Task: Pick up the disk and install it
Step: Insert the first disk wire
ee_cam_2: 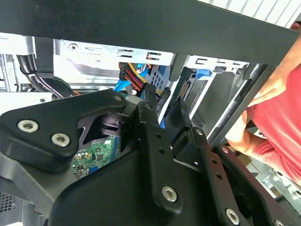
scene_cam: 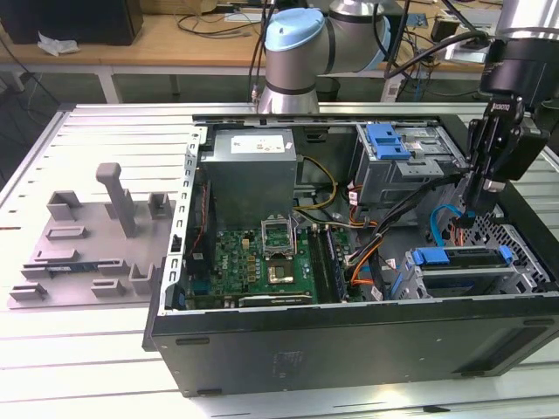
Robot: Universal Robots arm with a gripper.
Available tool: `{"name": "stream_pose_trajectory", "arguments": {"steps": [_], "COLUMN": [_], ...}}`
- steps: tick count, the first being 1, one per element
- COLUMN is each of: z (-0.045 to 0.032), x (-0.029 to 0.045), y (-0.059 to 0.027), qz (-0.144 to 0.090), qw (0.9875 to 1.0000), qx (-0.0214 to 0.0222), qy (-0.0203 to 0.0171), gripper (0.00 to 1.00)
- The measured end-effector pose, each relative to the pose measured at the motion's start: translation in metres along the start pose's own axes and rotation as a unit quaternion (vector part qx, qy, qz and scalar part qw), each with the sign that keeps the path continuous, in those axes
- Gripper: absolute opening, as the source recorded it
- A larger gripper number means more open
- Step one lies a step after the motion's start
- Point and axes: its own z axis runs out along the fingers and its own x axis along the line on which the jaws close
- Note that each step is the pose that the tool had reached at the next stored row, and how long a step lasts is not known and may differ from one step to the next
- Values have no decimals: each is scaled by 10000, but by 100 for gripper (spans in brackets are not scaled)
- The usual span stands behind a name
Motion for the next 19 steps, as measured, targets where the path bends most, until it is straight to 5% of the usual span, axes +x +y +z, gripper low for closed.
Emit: {"name": "stream_pose_trajectory", "arguments": {"steps": [2, 9, 11, 19], "z": [4, 6, 6, 20], "x": [-1, -1, -1, -32], "y": [7, 8, 8, 14], "qz": [0, 4, 8, 55], "qw": [10000, 10000, 10000, 9999], "qx": [3, 7, 15, 102], "qy": [-1, 14, 26, 66], "gripper": [26, 25, 17, 17]}}
